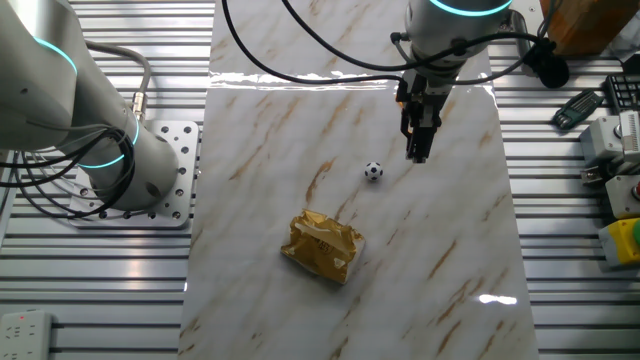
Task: Attach the bubble ring to the ball
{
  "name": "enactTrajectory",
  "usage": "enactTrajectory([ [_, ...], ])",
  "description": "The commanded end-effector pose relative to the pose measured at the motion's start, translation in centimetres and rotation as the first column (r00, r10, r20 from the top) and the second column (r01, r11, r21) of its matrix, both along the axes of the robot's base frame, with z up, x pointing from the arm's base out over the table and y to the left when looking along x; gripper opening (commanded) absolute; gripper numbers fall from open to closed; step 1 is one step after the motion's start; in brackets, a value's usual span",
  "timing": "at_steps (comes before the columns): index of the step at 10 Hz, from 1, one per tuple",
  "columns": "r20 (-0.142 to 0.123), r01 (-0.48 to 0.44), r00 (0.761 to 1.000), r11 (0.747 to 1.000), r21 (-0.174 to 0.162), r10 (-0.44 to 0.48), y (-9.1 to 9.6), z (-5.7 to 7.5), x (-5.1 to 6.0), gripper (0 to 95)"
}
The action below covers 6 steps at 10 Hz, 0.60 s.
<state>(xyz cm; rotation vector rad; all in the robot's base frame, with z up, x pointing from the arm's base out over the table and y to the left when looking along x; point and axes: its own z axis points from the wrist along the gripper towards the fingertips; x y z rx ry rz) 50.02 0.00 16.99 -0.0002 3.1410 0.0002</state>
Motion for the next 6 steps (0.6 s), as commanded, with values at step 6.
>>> enactTrajectory([
  [6,0.073,-0.052,0.996,0.999,-0.001,0.052,0.06,0.18,-0.09,0.0],
])
